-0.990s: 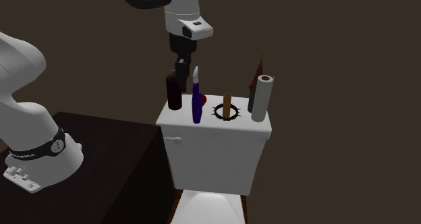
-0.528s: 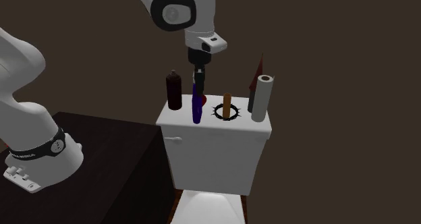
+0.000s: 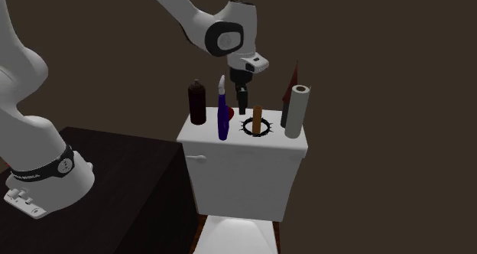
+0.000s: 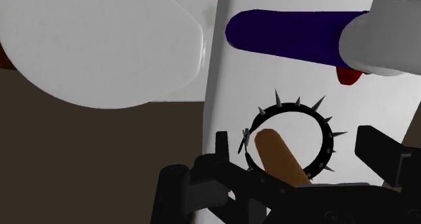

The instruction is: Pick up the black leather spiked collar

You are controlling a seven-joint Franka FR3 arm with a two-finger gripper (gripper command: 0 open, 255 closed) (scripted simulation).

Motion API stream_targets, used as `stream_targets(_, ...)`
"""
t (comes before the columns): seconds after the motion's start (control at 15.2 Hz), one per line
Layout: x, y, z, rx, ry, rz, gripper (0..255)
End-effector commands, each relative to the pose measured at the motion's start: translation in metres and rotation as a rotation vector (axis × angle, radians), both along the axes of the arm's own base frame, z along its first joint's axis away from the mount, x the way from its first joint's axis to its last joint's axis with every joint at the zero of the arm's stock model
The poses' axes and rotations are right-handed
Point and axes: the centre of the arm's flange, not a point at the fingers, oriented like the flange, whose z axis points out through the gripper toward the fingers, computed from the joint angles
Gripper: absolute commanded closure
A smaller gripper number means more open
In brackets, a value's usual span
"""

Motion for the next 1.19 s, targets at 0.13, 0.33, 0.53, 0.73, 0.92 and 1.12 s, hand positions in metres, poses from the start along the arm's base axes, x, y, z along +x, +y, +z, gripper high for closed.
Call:
stream_targets(0.13,0.014,0.04,-0.029,-0.001,-0.017,0.029,0)
stream_targets(0.33,0.024,0.07,-0.052,0.0,-0.029,0.05,0)
stream_targets(0.53,0.033,0.1,-0.075,0.0,-0.041,0.071,0)
stream_targets(0.73,0.036,0.109,-0.092,0.0,-0.044,0.077,0)
stream_targets(0.92,0.036,0.109,-0.108,0.0,-0.044,0.077,0)
stream_targets(1.12,0.036,0.109,-0.122,0.0,-0.044,0.077,0)
